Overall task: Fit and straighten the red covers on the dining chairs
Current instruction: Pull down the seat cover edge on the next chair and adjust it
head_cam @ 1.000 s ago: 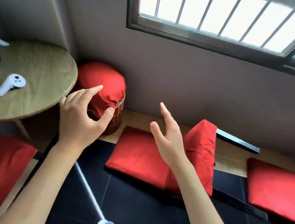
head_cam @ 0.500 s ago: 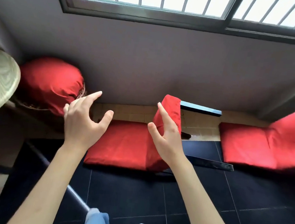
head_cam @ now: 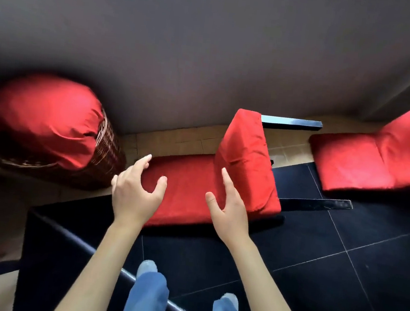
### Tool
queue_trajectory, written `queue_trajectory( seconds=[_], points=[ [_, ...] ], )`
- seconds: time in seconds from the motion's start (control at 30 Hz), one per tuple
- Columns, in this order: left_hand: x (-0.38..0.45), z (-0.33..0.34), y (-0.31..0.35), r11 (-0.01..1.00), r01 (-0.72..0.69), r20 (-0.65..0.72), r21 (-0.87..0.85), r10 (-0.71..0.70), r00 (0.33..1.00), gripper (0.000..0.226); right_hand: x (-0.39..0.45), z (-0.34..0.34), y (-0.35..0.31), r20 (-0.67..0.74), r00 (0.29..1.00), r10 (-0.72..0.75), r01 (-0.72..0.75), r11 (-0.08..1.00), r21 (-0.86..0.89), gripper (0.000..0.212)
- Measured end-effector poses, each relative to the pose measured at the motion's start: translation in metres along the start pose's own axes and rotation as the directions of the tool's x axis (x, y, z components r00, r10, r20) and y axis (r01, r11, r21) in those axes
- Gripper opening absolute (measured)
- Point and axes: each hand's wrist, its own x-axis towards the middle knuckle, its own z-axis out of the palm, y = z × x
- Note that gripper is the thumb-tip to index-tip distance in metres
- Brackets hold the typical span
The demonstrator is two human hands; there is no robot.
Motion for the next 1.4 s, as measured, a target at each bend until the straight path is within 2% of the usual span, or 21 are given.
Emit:
queue_trajectory(
  seconds=[0.27,0.63,0.77,0.9,1.1,1.27,1.4],
  points=[
    [0.024,0.088,-0.104,0.994,0.087,0.136,0.072,-0.096,0.986,0.054,0.039,0.105,0.072,-0.043,0.982,0.186,-0.187,0.981,-0.042,0.068],
    [0.006,0.274,-0.272,0.884,0.403,0.168,0.235,-0.446,0.879,0.06,0.093,0.262,0.256,0.117,0.907,0.404,-0.378,0.905,-0.194,0.074],
    [-0.009,0.34,-0.336,0.801,0.52,0.192,0.295,-0.583,0.789,0.068,0.113,0.316,0.326,0.113,0.85,0.515,-0.483,0.847,-0.223,0.073],
    [-0.026,0.403,-0.388,0.706,0.619,0.228,0.343,-0.702,0.675,0.074,0.134,0.364,0.385,0.044,0.814,0.58,-0.556,0.798,-0.235,0.072],
    [-0.025,0.478,-0.429,0.459,0.882,0.16,0.107,-0.884,0.44,0.085,0.158,0.415,0.44,-0.129,0.678,0.724,-0.735,0.668,-0.115,0.076],
    [-0.015,0.514,-0.448,0.378,0.926,0.117,0.008,-0.92,0.375,0.095,0.176,0.439,0.46,-0.198,0.575,0.794,-0.81,0.586,-0.002,0.082],
    [-0.014,0.533,-0.455,0.325,0.945,0.076,-0.038,-0.942,0.327,0.102,0.184,0.453,0.47,-0.28,0.487,0.827,-0.817,0.545,0.188,0.088]
  ],
)
